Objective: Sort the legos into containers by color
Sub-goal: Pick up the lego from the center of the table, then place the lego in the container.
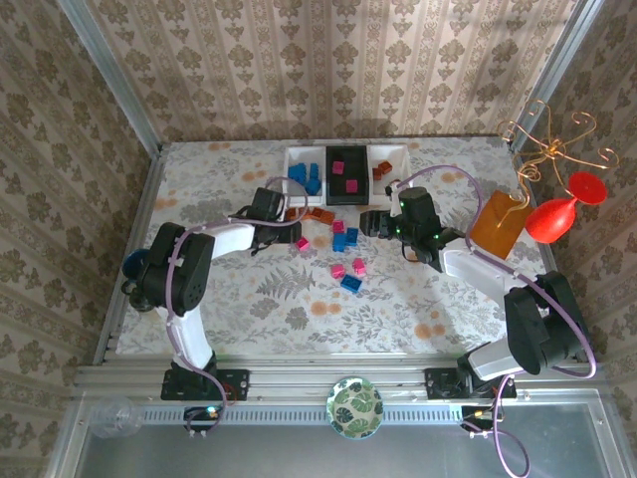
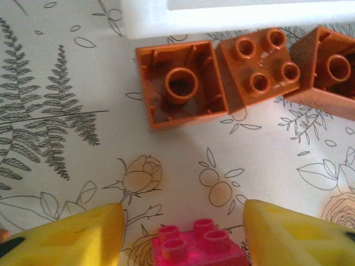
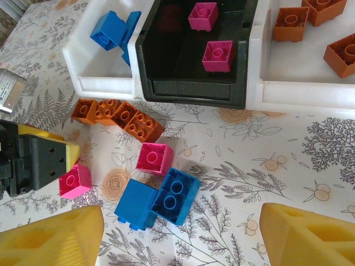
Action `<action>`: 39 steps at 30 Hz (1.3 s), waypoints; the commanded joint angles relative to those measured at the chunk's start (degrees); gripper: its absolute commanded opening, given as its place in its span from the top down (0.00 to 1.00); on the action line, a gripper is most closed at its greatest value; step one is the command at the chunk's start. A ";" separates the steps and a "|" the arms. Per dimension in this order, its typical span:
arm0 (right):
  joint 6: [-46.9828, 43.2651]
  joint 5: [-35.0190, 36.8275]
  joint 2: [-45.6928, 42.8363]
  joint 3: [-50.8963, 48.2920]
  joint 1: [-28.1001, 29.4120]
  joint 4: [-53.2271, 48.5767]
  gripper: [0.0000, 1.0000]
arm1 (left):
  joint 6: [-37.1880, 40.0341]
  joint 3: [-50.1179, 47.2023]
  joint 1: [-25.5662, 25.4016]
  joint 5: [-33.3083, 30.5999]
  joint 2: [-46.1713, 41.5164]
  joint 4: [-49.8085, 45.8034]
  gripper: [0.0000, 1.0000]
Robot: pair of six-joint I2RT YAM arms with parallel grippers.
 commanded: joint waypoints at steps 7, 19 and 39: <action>1.10 0.56 0.10 -0.52 0.37 0.87 0.24 | 1.41 0.59 -2.01 -2.77 -0.05 -2.97 0.58; 0.51 3.72 -7.18 -3.98 0.30 -2.12 0.24 | 3.15 4.74 -8.64 -4.83 -5.73 8.01 0.68; 1.89 6.83 -12.05 -9.31 4.80 -6.62 0.23 | 7.96 50.22 -9.51 -5.12 20.53 -11.27 0.39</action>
